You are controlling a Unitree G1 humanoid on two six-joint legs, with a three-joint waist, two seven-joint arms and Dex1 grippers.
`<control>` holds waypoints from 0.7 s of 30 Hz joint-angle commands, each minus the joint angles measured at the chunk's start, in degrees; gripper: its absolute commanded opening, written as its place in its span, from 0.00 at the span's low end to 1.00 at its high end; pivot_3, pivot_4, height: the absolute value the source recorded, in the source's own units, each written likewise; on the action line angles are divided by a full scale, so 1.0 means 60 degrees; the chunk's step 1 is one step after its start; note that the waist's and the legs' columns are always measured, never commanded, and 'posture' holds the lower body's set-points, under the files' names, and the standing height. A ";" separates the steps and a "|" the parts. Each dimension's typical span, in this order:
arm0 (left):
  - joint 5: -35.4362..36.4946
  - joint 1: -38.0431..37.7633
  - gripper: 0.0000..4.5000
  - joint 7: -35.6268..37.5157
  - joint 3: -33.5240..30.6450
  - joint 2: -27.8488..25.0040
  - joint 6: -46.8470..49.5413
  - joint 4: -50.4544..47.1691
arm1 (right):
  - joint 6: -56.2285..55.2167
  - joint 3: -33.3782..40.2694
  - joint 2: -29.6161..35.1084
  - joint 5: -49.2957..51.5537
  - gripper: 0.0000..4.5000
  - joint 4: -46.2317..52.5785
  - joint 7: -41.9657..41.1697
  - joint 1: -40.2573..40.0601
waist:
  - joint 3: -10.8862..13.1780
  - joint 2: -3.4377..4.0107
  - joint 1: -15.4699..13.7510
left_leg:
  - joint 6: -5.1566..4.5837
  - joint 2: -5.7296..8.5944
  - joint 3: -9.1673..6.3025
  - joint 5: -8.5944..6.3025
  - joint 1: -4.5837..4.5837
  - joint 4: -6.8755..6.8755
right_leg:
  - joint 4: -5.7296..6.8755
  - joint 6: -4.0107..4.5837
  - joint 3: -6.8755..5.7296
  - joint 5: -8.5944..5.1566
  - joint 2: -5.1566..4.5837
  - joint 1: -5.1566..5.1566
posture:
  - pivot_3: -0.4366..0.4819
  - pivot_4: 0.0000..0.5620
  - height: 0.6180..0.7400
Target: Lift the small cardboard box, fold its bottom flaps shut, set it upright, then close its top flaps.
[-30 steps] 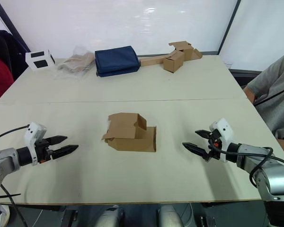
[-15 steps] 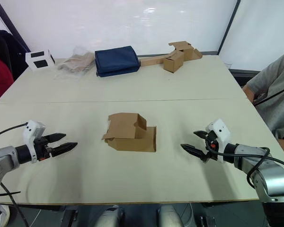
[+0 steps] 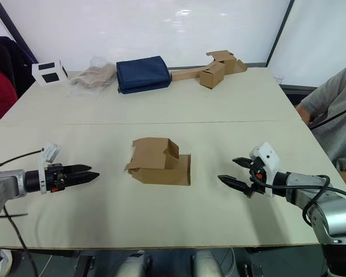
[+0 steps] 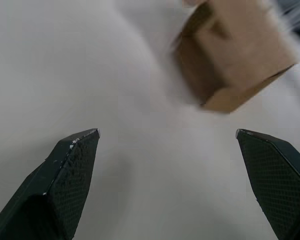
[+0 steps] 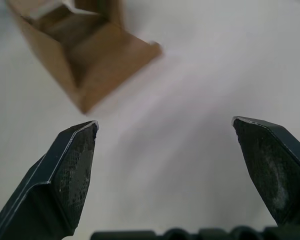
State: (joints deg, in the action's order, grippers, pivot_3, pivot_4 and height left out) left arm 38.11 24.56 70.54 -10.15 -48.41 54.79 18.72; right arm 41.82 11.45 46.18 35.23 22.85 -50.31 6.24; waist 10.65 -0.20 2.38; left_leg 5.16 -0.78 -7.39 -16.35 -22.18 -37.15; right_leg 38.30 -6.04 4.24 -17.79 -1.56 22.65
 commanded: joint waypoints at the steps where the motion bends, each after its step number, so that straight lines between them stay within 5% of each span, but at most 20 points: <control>1: 0.0383 0.1160 1.00 0.0578 0.0134 0.0386 0.0724 0.1203 | 0.0502 -0.0035 0.0122 0.0656 0.99 0.1221 0.0157 0.0331 | -0.0002 -0.0003 0.0027 | 0.0000 0.0000 -0.0001 0.0000 0.0000 -0.0001 | 0.0000 0.0000 0.0000 0.0000 0.0001 0.0001 | 0.48 0.27 1.00; 12: -0.0795 0.3684 1.00 0.1901 0.2046 0.1911 0.0803 0.3739 | 0.1996 -0.0313 -0.0167 0.2222 0.99 0.3068 0.1689 0.1914 | -0.0003 -0.0005 0.0034 | 0.0002 0.0003 -0.0006 0.0001 -0.0007 0.0002 | 0.0006 0.0002 0.0001 -0.0001 0.0002 0.0015 | 0.48 0.27 1.00; 21: -0.1677 0.4897 1.00 0.2767 0.2626 0.2947 0.0285 0.5282 | 0.2202 -0.0331 0.0063 0.2643 0.99 0.3726 0.2194 0.1556 | -0.0002 -0.0006 0.0028 | 0.0001 0.0009 -0.0010 0.0002 -0.0021 -0.0007 | 0.0004 0.0000 -0.0001 -0.0001 -0.0002 0.0018 | 0.48 0.27 1.00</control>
State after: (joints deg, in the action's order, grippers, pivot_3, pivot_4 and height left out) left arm 29.15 52.16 85.01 4.96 -31.23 57.70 49.60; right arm 55.27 8.43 45.94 50.02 43.00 -37.83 15.63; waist 10.64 -0.24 2.55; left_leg 5.17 -0.72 -7.44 -16.34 -22.31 -37.19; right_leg 38.33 -6.04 4.23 -17.79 -1.57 22.76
